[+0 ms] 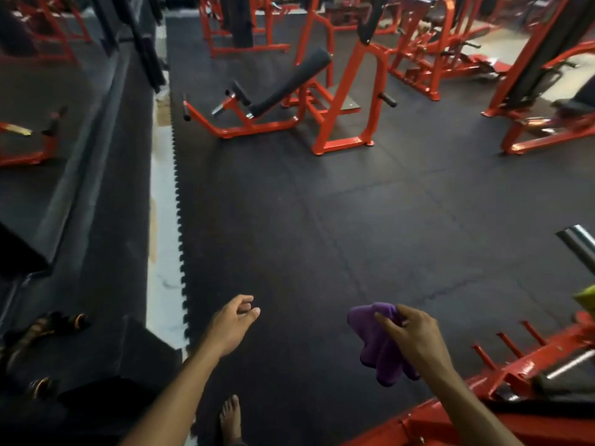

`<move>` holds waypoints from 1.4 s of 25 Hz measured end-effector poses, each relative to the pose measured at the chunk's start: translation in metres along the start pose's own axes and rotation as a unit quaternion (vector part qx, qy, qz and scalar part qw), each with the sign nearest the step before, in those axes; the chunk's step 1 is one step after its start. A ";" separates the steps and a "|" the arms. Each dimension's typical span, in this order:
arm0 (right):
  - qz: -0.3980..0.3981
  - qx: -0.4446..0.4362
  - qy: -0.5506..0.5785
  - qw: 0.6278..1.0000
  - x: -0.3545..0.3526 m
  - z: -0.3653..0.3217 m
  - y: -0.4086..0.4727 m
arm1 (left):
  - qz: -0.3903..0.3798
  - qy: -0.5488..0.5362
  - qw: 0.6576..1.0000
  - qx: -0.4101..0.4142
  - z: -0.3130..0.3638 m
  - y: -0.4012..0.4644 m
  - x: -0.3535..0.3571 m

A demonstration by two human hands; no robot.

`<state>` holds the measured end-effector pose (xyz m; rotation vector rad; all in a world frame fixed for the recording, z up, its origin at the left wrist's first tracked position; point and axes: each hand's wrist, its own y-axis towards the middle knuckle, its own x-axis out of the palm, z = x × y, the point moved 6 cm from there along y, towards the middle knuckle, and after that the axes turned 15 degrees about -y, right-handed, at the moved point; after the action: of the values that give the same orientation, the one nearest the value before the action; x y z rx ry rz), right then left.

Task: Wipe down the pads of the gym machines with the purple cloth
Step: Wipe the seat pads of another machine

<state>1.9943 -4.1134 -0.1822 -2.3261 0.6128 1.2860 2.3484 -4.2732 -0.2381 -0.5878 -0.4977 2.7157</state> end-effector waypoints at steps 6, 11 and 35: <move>0.036 0.075 0.001 0.996 0.006 -0.058 0.056 | -0.072 0.011 0.997 -0.018 0.006 0.120 -0.047; 0.079 0.108 -0.005 0.991 -0.029 -0.094 0.112 | -0.112 0.015 0.994 0.000 0.076 0.211 -0.057; 0.213 0.261 0.020 0.941 -0.231 0.162 0.541 | -0.321 0.139 0.923 0.162 0.458 0.597 0.417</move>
<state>1.4722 -4.4271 -0.1384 -1.8368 1.3463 1.0678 1.6464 -4.7705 -0.2226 -0.5774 -0.1221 1.9873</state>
